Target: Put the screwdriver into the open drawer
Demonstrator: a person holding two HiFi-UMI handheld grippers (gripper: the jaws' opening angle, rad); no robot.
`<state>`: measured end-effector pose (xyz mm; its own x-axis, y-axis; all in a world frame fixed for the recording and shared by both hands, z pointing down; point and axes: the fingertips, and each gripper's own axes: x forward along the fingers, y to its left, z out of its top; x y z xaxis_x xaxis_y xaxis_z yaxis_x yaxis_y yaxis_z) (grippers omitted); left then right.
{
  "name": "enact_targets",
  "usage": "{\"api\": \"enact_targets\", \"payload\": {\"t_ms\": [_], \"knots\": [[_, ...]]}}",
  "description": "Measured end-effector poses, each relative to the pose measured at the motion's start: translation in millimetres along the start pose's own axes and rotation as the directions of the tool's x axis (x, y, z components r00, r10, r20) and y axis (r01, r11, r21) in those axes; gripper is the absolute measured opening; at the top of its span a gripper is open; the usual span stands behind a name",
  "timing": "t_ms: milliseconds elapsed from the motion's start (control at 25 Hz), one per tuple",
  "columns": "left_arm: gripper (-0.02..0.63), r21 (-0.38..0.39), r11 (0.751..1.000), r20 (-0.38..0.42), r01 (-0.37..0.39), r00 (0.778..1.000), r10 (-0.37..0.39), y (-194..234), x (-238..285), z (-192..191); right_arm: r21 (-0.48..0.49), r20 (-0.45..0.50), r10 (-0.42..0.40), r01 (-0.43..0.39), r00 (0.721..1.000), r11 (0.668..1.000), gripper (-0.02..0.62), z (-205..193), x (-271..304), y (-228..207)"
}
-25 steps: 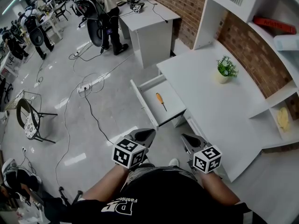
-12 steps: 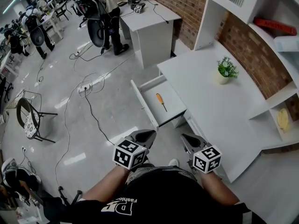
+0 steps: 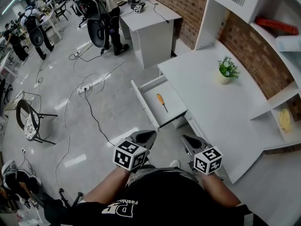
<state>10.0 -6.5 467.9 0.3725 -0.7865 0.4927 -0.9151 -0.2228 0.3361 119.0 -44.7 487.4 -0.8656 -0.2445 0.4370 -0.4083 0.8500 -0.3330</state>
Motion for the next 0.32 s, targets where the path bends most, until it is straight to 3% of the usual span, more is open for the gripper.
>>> {"api": "enact_targets", "payload": {"t_ms": [320], "knots": [[0.018, 0.0, 1.0, 0.002, 0.009, 1.0, -0.009, 0.1, 1.2, -1.4, -0.002, 0.0, -0.003, 0.003, 1.0, 1.0, 0.003, -0.1, 2.1, -1.3]]}}
